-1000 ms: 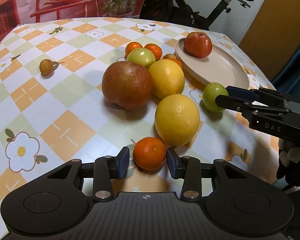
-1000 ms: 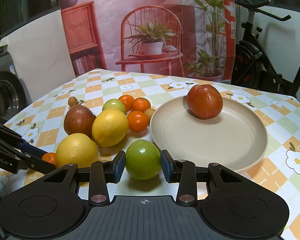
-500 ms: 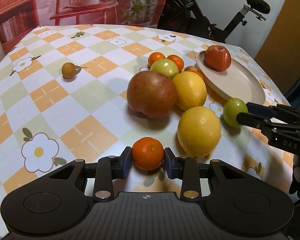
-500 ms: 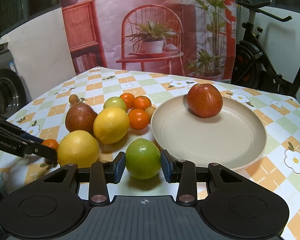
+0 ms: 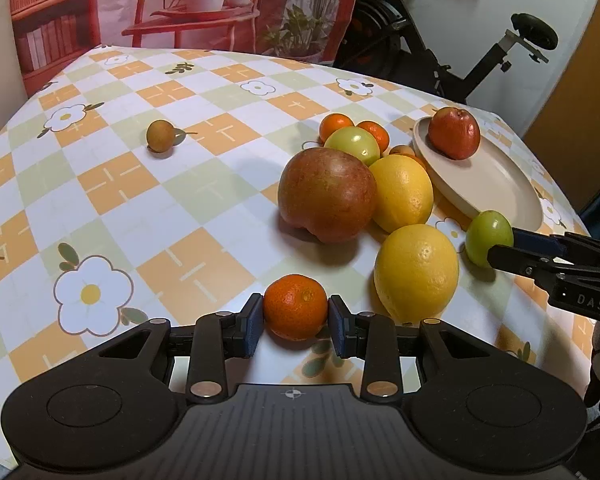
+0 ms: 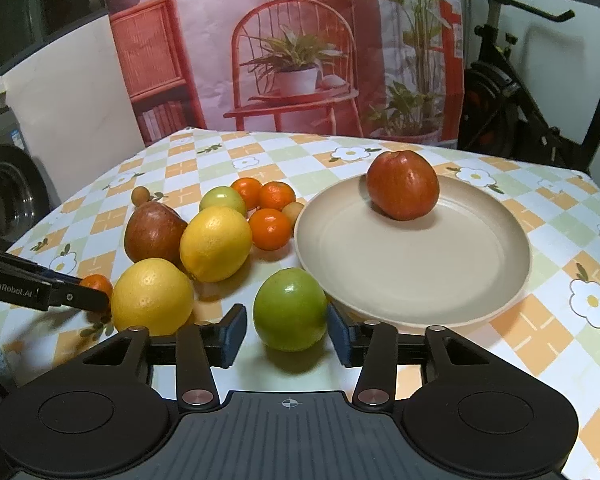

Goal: Organize fruits
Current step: 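Close the left tool on the tangerine while the right tool grasps the green apple, then carry the tangerine and green apple to the plate and release both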

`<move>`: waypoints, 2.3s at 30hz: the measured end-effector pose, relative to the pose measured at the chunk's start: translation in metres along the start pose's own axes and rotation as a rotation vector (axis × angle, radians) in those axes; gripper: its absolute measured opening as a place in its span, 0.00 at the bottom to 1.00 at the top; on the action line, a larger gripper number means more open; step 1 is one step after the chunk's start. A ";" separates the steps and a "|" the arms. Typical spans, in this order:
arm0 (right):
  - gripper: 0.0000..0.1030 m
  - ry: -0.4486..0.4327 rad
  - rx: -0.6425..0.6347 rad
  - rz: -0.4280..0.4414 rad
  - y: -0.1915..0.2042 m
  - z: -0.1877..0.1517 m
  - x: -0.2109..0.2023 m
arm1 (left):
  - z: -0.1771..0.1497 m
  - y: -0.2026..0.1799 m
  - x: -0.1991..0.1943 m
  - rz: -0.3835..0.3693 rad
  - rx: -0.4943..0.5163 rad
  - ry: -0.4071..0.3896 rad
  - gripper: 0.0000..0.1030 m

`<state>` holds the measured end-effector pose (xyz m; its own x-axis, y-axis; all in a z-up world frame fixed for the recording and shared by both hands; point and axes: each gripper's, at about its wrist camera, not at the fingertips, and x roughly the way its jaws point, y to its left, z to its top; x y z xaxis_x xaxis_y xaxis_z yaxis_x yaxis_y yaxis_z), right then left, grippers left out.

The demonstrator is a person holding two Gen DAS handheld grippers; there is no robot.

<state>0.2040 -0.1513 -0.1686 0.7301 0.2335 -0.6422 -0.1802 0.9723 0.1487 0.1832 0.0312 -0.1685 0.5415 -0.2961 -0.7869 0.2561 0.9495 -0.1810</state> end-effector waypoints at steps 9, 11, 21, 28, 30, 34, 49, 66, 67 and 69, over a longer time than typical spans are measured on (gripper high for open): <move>0.42 0.004 -0.105 -0.041 0.014 0.006 0.012 | -0.002 0.002 0.000 -0.004 -0.006 -0.008 0.36; 0.42 0.003 -0.137 -0.057 0.019 0.006 0.013 | -0.002 0.002 0.000 -0.004 -0.006 -0.008 0.36; 0.37 0.004 -0.134 -0.061 0.018 0.000 0.008 | -0.002 0.001 0.001 -0.003 -0.006 -0.008 0.36; 0.36 0.085 -0.043 0.010 0.006 -0.014 -0.008 | -0.002 0.002 0.001 -0.006 -0.012 -0.009 0.36; 0.38 0.115 -0.030 0.019 0.005 -0.017 -0.009 | -0.002 0.002 0.001 -0.007 -0.012 -0.009 0.36; 0.48 0.106 -0.033 0.016 0.008 -0.015 -0.010 | -0.002 0.002 0.001 -0.008 -0.014 -0.010 0.36; 0.43 0.080 0.009 0.032 0.003 0.002 0.013 | -0.003 0.002 0.001 -0.008 -0.014 -0.011 0.36; 0.41 0.089 0.016 0.043 0.004 -0.004 0.012 | -0.003 -0.001 -0.001 0.006 -0.002 -0.016 0.36; 0.41 0.088 0.015 0.043 0.004 -0.004 0.012 | -0.003 -0.001 -0.002 0.008 0.000 -0.018 0.36; 0.40 0.084 0.013 0.043 0.004 -0.005 0.012 | -0.002 -0.002 -0.003 0.013 0.006 -0.023 0.36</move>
<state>0.2086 -0.1449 -0.1789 0.6642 0.2741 -0.6956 -0.2014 0.9616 0.1866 0.1791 0.0303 -0.1666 0.5631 -0.2862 -0.7752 0.2539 0.9527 -0.1673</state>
